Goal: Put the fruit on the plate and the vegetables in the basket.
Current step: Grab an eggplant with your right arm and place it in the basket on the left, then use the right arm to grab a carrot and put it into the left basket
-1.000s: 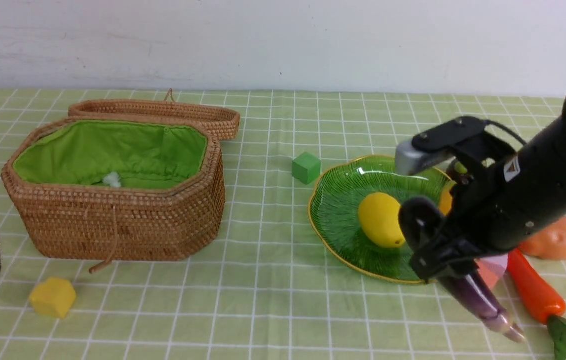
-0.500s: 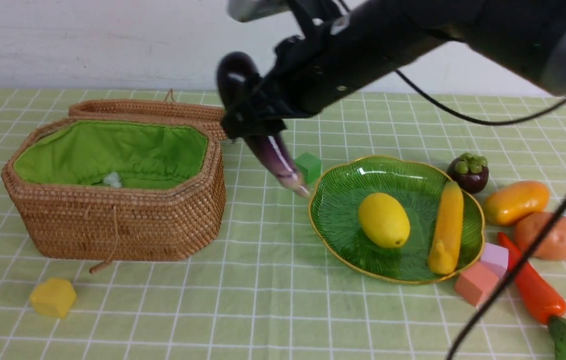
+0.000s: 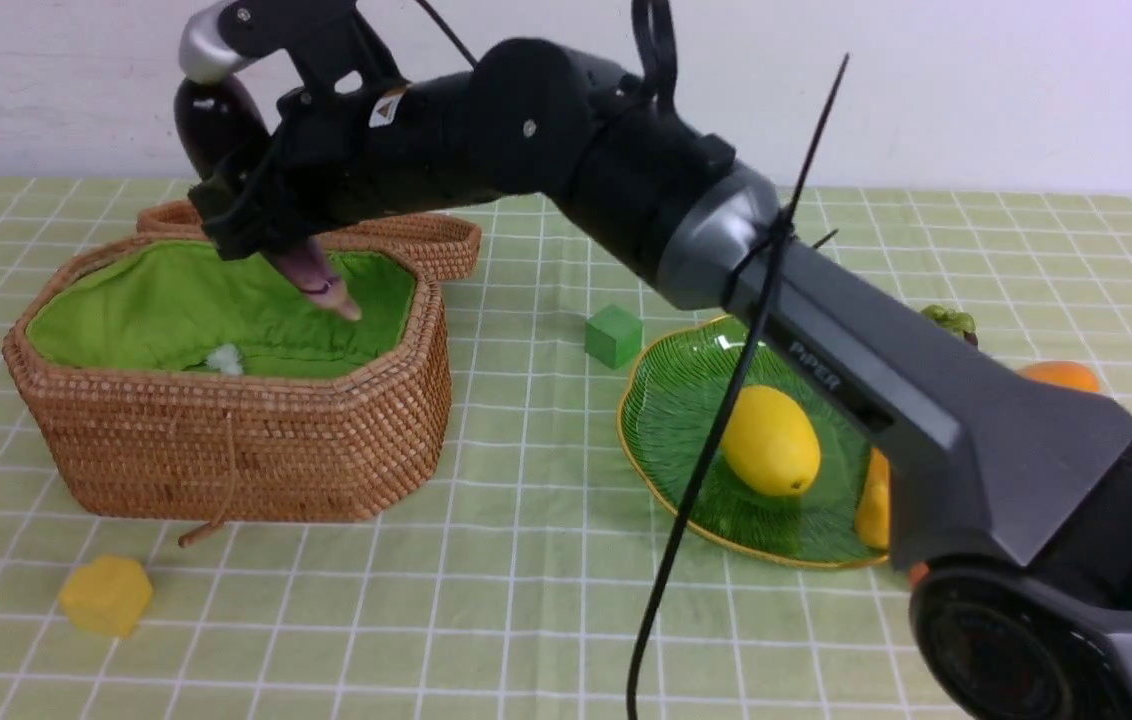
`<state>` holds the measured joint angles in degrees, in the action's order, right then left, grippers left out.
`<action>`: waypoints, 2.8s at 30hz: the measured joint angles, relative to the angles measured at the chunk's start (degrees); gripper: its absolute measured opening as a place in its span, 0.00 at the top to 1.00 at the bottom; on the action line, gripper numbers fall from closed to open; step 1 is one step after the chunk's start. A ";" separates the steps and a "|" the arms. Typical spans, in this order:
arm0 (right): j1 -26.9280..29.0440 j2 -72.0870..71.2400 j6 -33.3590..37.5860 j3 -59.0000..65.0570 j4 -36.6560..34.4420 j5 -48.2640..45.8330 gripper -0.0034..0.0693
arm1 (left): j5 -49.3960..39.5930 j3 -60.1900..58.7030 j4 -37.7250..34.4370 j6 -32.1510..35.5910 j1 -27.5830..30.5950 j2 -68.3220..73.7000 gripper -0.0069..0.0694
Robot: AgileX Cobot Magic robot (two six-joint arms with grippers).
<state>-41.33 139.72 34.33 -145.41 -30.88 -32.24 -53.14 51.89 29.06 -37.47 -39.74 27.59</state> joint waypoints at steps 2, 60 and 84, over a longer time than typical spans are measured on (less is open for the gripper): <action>-0.12 1.34 0.25 -0.05 0.00 2.93 0.42 | -0.05 0.00 0.00 0.00 0.00 0.00 0.90; 42.61 -46.60 -33.80 85.70 27.40 -18.09 0.43 | 5.82 0.00 -33.96 33.09 0.00 0.00 0.86; 43.89 -37.62 -24.77 85.20 22.84 -14.43 0.42 | 4.53 0.00 -34.71 33.16 0.00 0.00 0.84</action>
<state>2.57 102.10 9.57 -60.22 -8.04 -46.67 -48.61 51.89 -5.65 -4.32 -39.74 27.59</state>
